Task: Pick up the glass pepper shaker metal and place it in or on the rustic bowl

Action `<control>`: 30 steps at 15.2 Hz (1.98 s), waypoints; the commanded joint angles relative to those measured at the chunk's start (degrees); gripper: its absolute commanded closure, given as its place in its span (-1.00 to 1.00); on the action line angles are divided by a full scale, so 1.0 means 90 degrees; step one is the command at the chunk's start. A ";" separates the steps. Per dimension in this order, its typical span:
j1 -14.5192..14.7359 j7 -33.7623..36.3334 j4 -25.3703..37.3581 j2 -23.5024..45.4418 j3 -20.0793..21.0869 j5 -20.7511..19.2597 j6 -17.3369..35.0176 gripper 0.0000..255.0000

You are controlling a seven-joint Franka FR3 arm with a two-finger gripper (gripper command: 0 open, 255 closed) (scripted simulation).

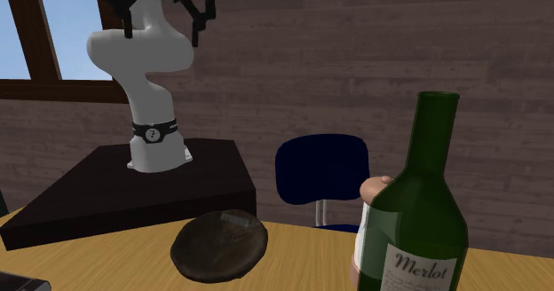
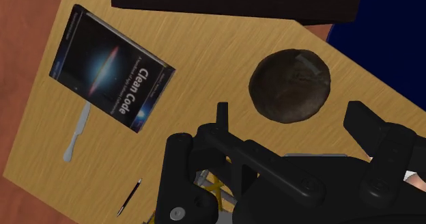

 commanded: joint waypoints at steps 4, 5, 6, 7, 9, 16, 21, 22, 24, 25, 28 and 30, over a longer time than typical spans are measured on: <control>0.0153 0.0731 0.0266 0.0868 0.0602 0.0047 0.0682 -1.00; 0.0175 0.0880 0.0351 0.1069 0.0714 0.0022 0.0807 -1.00; 0.0193 0.1031 0.0444 0.1275 0.0825 -0.0014 0.0927 -1.00; 0.0210 0.1186 0.0546 0.1488 0.0934 -0.0061 0.1041 -1.00; 0.0244 0.1508 0.0774 0.1929 0.1141 -0.0191 0.1251 -1.00; 0.0462 0.2734 0.1844 0.3635 0.1686 -0.1013 0.1723 -1.00; 0.0854 0.3569 0.2880 0.4944 0.1790 -0.1789 0.1760 -1.00; 0.0957 0.3713 0.3116 0.5208 0.1783 -0.1941 0.1738 -1.00; 0.1188 0.3971 0.3618 0.5734 0.1741 -0.2225 0.1669 -1.00; 0.1313 0.4083 0.3885 0.5997 0.1709 -0.2357 0.1623 -1.00; 0.1709 0.4350 0.4758 0.6790 0.1591 -0.2711 0.1441 -1.00; 0.1800 0.4408 0.4923 0.6995 0.1542 -0.2798 0.1463 -1.00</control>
